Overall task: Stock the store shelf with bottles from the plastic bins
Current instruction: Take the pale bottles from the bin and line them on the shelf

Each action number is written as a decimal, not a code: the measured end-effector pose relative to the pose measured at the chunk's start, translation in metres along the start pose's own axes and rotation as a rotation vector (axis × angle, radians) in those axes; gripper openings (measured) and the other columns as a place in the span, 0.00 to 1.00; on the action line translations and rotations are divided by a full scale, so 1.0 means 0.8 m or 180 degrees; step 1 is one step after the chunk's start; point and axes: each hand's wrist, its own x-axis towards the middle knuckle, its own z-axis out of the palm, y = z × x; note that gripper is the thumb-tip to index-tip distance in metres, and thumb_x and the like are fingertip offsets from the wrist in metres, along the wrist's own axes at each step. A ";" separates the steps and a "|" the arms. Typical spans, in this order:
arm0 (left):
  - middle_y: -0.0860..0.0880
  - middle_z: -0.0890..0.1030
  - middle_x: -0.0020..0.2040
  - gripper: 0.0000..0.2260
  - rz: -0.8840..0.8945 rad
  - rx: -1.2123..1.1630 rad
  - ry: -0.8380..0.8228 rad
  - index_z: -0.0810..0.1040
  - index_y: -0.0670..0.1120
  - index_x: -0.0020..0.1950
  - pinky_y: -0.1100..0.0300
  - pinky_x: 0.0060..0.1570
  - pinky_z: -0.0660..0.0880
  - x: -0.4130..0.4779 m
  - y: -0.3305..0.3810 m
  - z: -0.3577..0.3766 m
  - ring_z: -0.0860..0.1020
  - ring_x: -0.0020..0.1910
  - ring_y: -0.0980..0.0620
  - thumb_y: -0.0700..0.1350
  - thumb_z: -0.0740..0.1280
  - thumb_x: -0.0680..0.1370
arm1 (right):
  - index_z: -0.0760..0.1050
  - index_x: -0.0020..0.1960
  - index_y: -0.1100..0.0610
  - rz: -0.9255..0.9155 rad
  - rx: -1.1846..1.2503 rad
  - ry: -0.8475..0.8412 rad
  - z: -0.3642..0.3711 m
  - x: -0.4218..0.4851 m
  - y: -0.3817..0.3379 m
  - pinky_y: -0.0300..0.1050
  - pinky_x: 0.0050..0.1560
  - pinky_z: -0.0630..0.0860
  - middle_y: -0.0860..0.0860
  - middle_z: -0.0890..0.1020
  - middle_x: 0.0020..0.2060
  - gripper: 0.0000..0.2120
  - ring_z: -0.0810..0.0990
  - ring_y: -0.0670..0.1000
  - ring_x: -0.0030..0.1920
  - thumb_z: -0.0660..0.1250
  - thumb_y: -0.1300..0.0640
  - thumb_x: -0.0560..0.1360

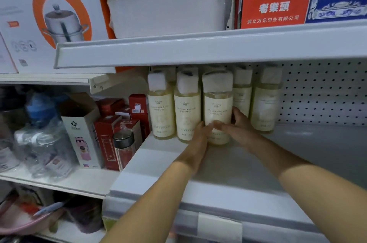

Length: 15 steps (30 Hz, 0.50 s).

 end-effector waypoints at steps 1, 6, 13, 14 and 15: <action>0.56 0.81 0.62 0.15 -0.0025 0.0050 0.0010 0.71 0.55 0.71 0.69 0.53 0.76 0.002 0.000 0.001 0.79 0.58 0.64 0.51 0.60 0.83 | 0.65 0.72 0.51 0.0004 -0.0051 0.0005 0.000 0.002 0.001 0.43 0.55 0.73 0.44 0.76 0.58 0.34 0.75 0.45 0.57 0.76 0.54 0.71; 0.50 0.80 0.65 0.17 -0.0092 -0.0063 0.0073 0.71 0.51 0.73 0.64 0.56 0.77 0.008 -0.003 0.000 0.79 0.62 0.55 0.47 0.58 0.83 | 0.64 0.73 0.51 0.0029 -0.0084 0.0037 0.000 0.007 0.002 0.45 0.57 0.74 0.46 0.77 0.62 0.35 0.76 0.46 0.58 0.77 0.54 0.71; 0.49 0.81 0.63 0.20 -0.0235 0.0026 0.0141 0.72 0.51 0.71 0.57 0.60 0.76 0.005 -0.001 0.002 0.79 0.63 0.51 0.48 0.62 0.78 | 0.63 0.73 0.52 0.0212 -0.0247 0.0049 0.004 0.002 -0.001 0.50 0.61 0.76 0.49 0.76 0.66 0.34 0.76 0.50 0.62 0.76 0.52 0.72; 0.49 0.82 0.62 0.20 -0.0323 0.0050 0.0164 0.72 0.51 0.71 0.57 0.60 0.76 0.003 0.001 0.003 0.79 0.62 0.51 0.47 0.62 0.78 | 0.64 0.73 0.52 0.0247 -0.0307 0.0096 0.006 0.000 -0.003 0.51 0.62 0.75 0.50 0.76 0.67 0.34 0.76 0.51 0.63 0.75 0.52 0.72; 0.50 0.82 0.60 0.17 -0.0412 0.0048 0.0201 0.74 0.50 0.68 0.59 0.58 0.76 -0.001 0.003 0.002 0.80 0.59 0.52 0.45 0.62 0.80 | 0.64 0.73 0.53 0.0286 -0.0383 0.0189 0.010 -0.001 -0.004 0.53 0.64 0.75 0.51 0.75 0.67 0.33 0.76 0.53 0.64 0.75 0.53 0.72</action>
